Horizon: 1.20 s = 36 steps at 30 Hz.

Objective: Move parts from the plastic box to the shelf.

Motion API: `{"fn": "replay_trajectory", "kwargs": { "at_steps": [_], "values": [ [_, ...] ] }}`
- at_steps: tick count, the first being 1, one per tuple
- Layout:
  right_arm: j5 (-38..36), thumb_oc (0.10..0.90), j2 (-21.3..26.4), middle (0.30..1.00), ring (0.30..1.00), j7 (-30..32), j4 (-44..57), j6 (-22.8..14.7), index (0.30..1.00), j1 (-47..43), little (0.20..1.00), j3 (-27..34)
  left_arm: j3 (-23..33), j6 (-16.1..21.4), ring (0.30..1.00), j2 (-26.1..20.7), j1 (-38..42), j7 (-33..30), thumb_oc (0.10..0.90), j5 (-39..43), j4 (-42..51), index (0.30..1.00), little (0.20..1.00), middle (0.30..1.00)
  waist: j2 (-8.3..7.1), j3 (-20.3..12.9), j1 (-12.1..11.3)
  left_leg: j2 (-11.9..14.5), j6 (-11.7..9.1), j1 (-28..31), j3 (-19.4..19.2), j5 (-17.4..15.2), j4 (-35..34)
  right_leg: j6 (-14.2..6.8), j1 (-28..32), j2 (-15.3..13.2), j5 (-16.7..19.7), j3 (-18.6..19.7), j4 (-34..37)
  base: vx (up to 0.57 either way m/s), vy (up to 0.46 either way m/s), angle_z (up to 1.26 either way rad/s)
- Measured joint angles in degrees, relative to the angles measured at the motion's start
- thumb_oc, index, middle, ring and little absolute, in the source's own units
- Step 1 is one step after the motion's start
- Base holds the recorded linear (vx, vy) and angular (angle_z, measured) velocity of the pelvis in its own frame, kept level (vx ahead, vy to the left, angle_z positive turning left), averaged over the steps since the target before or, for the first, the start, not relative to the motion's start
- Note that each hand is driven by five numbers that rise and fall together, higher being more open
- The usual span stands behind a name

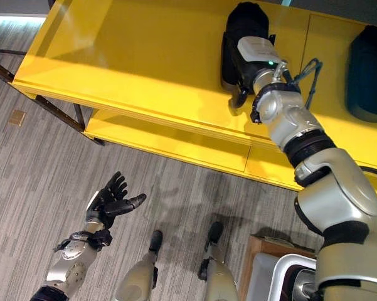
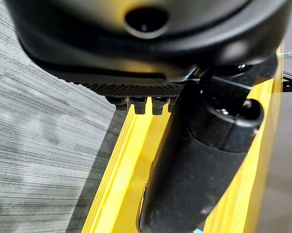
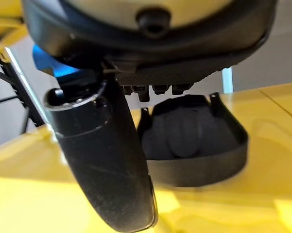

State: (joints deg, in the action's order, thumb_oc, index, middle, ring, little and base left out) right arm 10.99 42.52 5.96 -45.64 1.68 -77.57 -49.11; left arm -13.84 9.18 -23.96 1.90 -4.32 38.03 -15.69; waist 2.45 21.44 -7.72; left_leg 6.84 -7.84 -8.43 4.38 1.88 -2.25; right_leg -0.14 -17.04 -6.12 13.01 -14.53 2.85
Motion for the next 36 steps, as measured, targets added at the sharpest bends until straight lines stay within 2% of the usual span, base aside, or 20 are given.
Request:
{"fn": "replay_trajectory", "kwargs": {
  "at_steps": [8, 11, 14, 18, 22, 24, 26, 27, 31, 36],
  "values": [
    [-4.7, 0.9, 0.1, 1.0, 1.0, 0.3, 7.2, 0.0, 1.0, 0.0, 1.0, 0.5, 0.6, 0.0, 1.0, 0.0, -0.3, -0.1, 0.9, 0.0, 0.0, 1.0, 1.0, 1.0, -0.16, -0.1, 1.1, 0.0, 0.0, 0.6, -0.3, 0.1, -0.1, 0.0, 0.2, 0.0, 0.0, 0.3, -0.4, 0.0, -0.001, -0.01],
    [-7.2, 0.9, 2.1, 1.0, 1.0, 0.5, 12.3, 0.0, 1.0, 0.4, 1.0, 1.3, 0.6, 0.0, 1.0, 0.0, -0.6, -0.3, 0.9, 0.0, 0.0, 1.0, 1.0, 1.0, -0.24, 0.0, 1.6, 0.0, 0.0, 1.2, -1.0, 0.1, -0.2, 0.0, 0.2, 0.1, 0.1, 1.1, -0.5, -0.01, 0.003, -0.09],
    [-7.5, 0.9, 3.3, 1.0, 1.0, 1.1, 16.2, 0.0, 1.0, 1.1, 1.0, 3.5, 0.8, 0.0, 1.0, 0.0, -1.0, -0.4, 0.9, 0.0, 0.0, 1.0, 1.0, 1.0, -0.29, 0.0, 2.2, 0.0, 0.1, 1.6, -1.3, 0.0, -0.5, 0.0, 0.2, 0.2, 0.1, 1.5, -0.6, -0.01, -0.002, -0.08],
    [-8.0, 0.9, 5.0, 1.0, 1.0, 3.1, 21.5, -0.2, 1.0, 3.8, 1.0, 7.9, 1.2, -0.2, 1.0, 0.0, -1.5, -0.5, 0.9, 0.0, 0.0, 1.0, 1.0, 1.0, -1.24, 0.0, 3.4, 0.1, 0.1, 1.8, -1.7, 0.0, -0.5, 0.0, 0.2, 0.3, 0.1, 1.8, -0.6, -0.01, -0.009, -0.03],
    [-9.6, 0.9, 5.5, 1.0, 1.0, 5.4, 28.5, -0.7, 1.0, 13.4, 1.0, 17.2, 1.2, -0.4, 1.0, 0.1, -1.8, -0.8, 0.9, -0.1, 0.3, 1.0, 1.0, 1.0, -1.8, -0.1, 4.0, 0.1, 0.1, 2.5, -2.6, 0.0, -1.0, 0.0, 0.2, 0.5, 0.1, 2.8, -0.6, -0.01, -0.007, -0.11],
    [-10.0, 0.9, 5.7, 1.0, 1.0, 5.9, 29.3, -0.8, 1.0, 15.0, 1.0, 17.4, 1.4, -0.5, 1.0, 0.1, -2.7, -1.5, 0.9, -0.1, 0.4, 1.0, 1.0, 1.0, -1.8, -0.1, 4.7, 0.0, 0.2, 2.6, -2.8, 0.0, -1.1, -0.1, 0.2, 0.4, 0.2, 3.0, -0.6, -0.01, -0.009, -0.08],
    [-10.0, 0.9, 5.2, 1.0, 1.0, 7.1, 33.1, -1.2, 1.0, 23.0, 1.0, 24.2, 1.4, -0.6, 1.0, 0.2, -2.8, -1.5, 0.9, -0.2, 0.7, 1.0, 1.0, 1.0, -1.8, -0.1, 4.7, 0.1, 0.2, 2.6, -2.9, -0.1, -1.2, -0.1, 0.1, 0.6, 0.1, 3.0, -0.4, 0.0, 0.0, 0.0],
    [-10.0, 0.9, 4.8, 1.0, 1.0, 7.5, 33.9, -1.3, 1.0, 24.9, 1.0, 25.6, 1.4, -0.6, 1.0, 0.2, -2.8, -1.6, 0.9, -0.2, 0.7, 1.0, 1.0, 1.0, -1.8, -0.1, 4.7, 0.1, 0.2, 2.6, -3.0, -0.1, -1.2, -0.1, 0.1, 0.6, 0.1, 3.1, -0.4, -0.01, -0.006, -0.05],
    [-11.2, 0.9, 2.6, 1.0, 1.0, 9.0, 34.6, -1.4, 1.0, 33.1, 1.0, 29.1, 1.8, -0.6, 1.0, 0.2, -4.1, -1.7, 0.9, -0.2, 0.6, 1.0, 1.0, 1.0, -1.76, -0.1, 5.7, 0.1, 0.4, 2.5, -3.5, -0.2, -1.3, -0.2, -0.2, 0.7, 0.2, 3.7, -0.1, -0.01, -0.013, -0.07],
    [-11.8, 0.9, 0.7, 1.0, 1.0, 9.1, 34.6, -1.4, 1.0, 38.8, 1.0, 31.1, 1.8, -0.9, 1.0, 0.3, -4.2, -1.6, 0.9, -0.4, 0.6, 1.0, 1.0, 1.0, -1.52, 0.0, 6.0, 0.1, 0.5, 2.4, -4.1, -0.2, -1.4, -0.2, -0.4, 0.7, 0.5, 4.0, 0.4, 0.0, -0.015, -0.05]
  ]
}}
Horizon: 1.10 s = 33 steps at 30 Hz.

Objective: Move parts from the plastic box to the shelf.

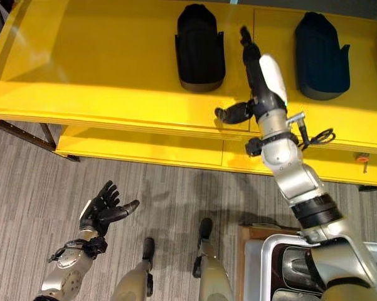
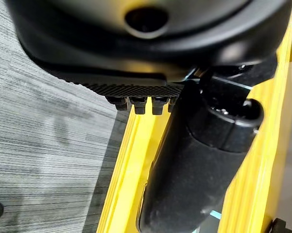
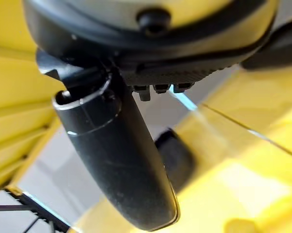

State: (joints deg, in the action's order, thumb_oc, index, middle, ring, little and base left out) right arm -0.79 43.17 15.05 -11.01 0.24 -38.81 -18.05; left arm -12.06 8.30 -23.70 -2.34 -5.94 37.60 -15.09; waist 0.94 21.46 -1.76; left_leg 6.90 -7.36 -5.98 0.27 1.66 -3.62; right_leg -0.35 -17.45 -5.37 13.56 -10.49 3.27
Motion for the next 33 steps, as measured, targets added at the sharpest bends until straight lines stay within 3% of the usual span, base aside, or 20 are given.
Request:
{"fn": "replay_trajectory", "kwargs": {
  "at_steps": [4, 12, 21, 33],
  "values": [
    [-4.3, 0.9, -0.5, 1.0, 1.0, 0.0, -0.2, -0.1, 1.0, 0.6, 1.0, 0.1, 0.0, -0.5, 1.0, 0.3, -0.2, 0.0, 0.9, -0.2, 0.0, 1.0, 1.0, 1.0, 1.46, 0.6, -0.1, 0.0, 0.0, -0.1, 0.0, 0.0, 0.0, 0.0, 0.0, 0.1, 0.1, 0.0, 0.3, -0.01, -0.017, 0.0],
    [-9.6, 0.9, -0.9, 1.0, 1.0, 0.1, -2.3, -1.1, 1.0, 0.4, 1.0, 0.1, 0.0, -0.7, 1.0, 0.3, -0.6, 0.0, 0.9, -0.2, 0.0, 1.0, 1.0, 1.0, 1.92, 0.8, -0.2, 0.0, 0.0, -0.7, 0.0, 0.0, 0.0, 0.1, -0.2, 0.1, 0.5, 0.0, 1.1, 0.0, -0.009, 0.0],
    [-17.5, 0.9, -2.1, 1.0, 1.0, 1.5, -10.3, -1.3, 1.0, -6.4, 1.0, -0.4, -0.2, -0.7, 1.0, 0.4, -0.4, -0.3, 0.9, -0.1, 0.0, 1.0, 1.0, 1.0, 3.57, 1.7, -0.7, 0.0, 0.0, -1.3, 0.0, 0.0, 0.0, 0.0, -0.4, 0.1, 0.7, -0.1, 1.5, 0.0, -0.004, 0.0],
    [-22.0, 0.9, -2.4, 1.0, 1.0, 3.5, -17.2, -2.1, 1.0, -14.0, 1.0, -1.1, -1.9, -0.7, 1.0, 0.4, 1.9, -0.9, 0.9, 0.3, -0.1, 1.0, 1.0, 1.0, 3.68, 1.8, -1.7, -0.1, -0.1, -2.6, 0.1, 0.1, 0.0, 0.1, -1.6, 0.0, 1.1, -0.4, 1.5, 0.01, -0.004, 0.0]
  ]
}}
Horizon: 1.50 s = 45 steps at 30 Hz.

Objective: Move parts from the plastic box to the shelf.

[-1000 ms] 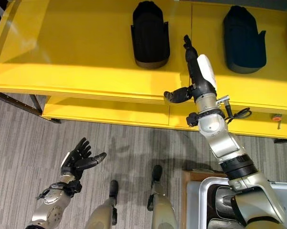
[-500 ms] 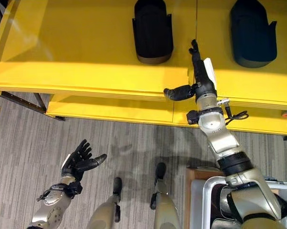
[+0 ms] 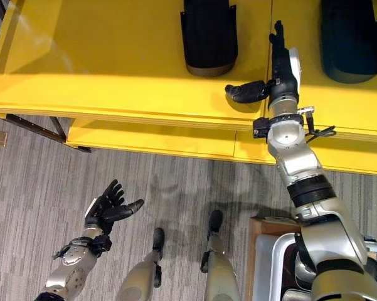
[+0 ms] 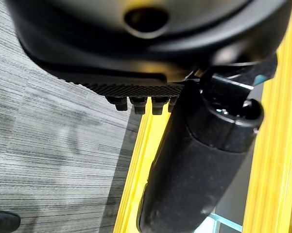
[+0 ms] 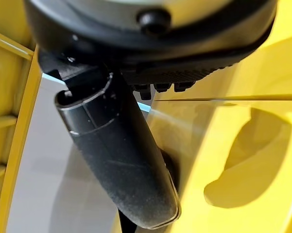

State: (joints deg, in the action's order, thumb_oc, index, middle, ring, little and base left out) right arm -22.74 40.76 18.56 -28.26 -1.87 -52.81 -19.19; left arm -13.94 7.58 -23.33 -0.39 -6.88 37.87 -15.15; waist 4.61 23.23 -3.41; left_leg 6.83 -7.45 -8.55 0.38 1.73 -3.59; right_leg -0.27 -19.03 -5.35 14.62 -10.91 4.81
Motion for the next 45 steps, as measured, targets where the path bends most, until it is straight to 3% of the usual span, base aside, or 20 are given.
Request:
{"fn": "replay_trajectory", "kwargs": {
  "at_steps": [6, 25, 39, 45],
  "values": [
    [0.0, 0.9, -2.2, 1.0, 1.0, 0.2, -5.2, -0.4, 1.0, -0.4, 1.0, -0.7, -0.4, 0.0, 1.0, 0.0, 0.2, -0.1, 0.9, 0.0, 0.0, 1.0, 1.0, 1.0, -0.02, 0.0, 0.0, 0.0, 0.0, -0.3, 0.1, 0.0, 0.0, 0.0, -0.1, 0.0, 0.0, -0.3, 0.0, 0.0, 0.0, 0.0],
    [0.0, 0.9, -3.7, 1.0, 1.0, 0.1, -8.6, -0.7, 1.0, -3.3, 1.0, -2.3, -1.8, 0.0, 1.0, 0.0, 1.8, -0.3, 0.9, 0.1, 0.0, 1.0, 1.0, 1.0, -0.13, 0.1, 0.1, 0.1, -0.3, -1.1, 1.4, 0.5, 0.0, 0.0, -0.3, -0.1, 0.0, -1.2, 0.0, 0.0, 0.005, 0.02],
    [0.0, 0.9, -3.9, 1.0, 1.0, 0.5, -8.6, -0.3, 1.0, -3.5, 1.0, -2.5, -1.8, 0.0, 1.0, 0.3, 1.8, -1.6, 0.9, 0.1, 0.0, 1.0, 1.0, 1.0, -0.7, 0.3, 0.0, 0.1, -0.3, -1.3, 1.5, 0.5, 0.0, 0.1, -0.4, -0.1, 0.1, -1.4, 0.0, 0.0, 0.0, 0.0],
    [0.0, 0.9, -5.1, 1.0, 1.0, 0.4, -8.6, -0.3, 1.0, -4.2, 1.0, -3.7, -1.6, 0.1, 1.0, 1.4, 1.9, -1.6, 0.9, 0.1, 0.0, 1.0, 1.0, 1.0, -1.63, 0.4, -0.7, 0.1, -0.3, -1.3, 1.6, 0.6, 0.1, 0.2, -0.3, -0.1, 0.1, -1.5, 0.0, 0.0, 0.0, 0.0]
  ]
}}
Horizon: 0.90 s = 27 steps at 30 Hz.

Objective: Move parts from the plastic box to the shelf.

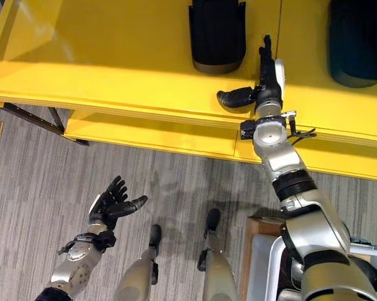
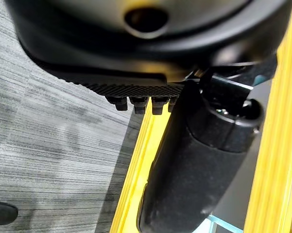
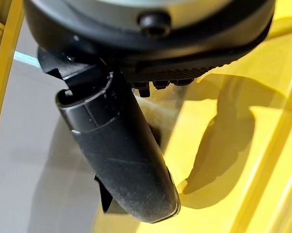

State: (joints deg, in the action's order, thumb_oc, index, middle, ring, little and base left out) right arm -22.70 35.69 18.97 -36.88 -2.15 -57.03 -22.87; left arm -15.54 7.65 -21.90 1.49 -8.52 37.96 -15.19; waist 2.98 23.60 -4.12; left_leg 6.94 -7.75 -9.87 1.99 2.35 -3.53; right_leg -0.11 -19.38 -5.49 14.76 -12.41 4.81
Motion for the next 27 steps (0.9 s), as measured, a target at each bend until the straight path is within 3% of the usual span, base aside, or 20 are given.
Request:
{"fn": "replay_trajectory", "kwargs": {
  "at_steps": [16, 27],
  "values": [
    [0.0, 0.9, -3.0, 1.0, 1.0, -1.3, -1.1, 0.6, 1.0, -2.2, 1.0, -1.8, 0.1, 0.0, 1.0, 0.3, 0.1, -0.1, 0.9, 0.1, 0.0, 1.0, 1.0, 1.0, -1.87, 0.6, -0.8, 0.0, -0.2, -0.3, 1.3, 0.6, 0.0, 0.1, 0.4, -0.2, 0.1, -1.2, -0.1, 0.0, 0.004, 0.04],
    [0.0, 0.9, -3.7, 1.0, 1.0, -1.4, -2.3, 0.6, 1.0, -3.3, 1.0, -2.2, 0.0, 0.1, 1.0, 0.3, 0.4, -1.0, 0.9, 0.1, 0.0, 1.0, 1.0, 1.0, -2.04, 0.6, -0.8, 0.0, -0.2, -0.2, 1.3, 0.7, 0.1, 0.1, 0.4, -0.2, 0.1, -1.2, -0.3, 0.0, 0.0, 0.0]
  ]
}}
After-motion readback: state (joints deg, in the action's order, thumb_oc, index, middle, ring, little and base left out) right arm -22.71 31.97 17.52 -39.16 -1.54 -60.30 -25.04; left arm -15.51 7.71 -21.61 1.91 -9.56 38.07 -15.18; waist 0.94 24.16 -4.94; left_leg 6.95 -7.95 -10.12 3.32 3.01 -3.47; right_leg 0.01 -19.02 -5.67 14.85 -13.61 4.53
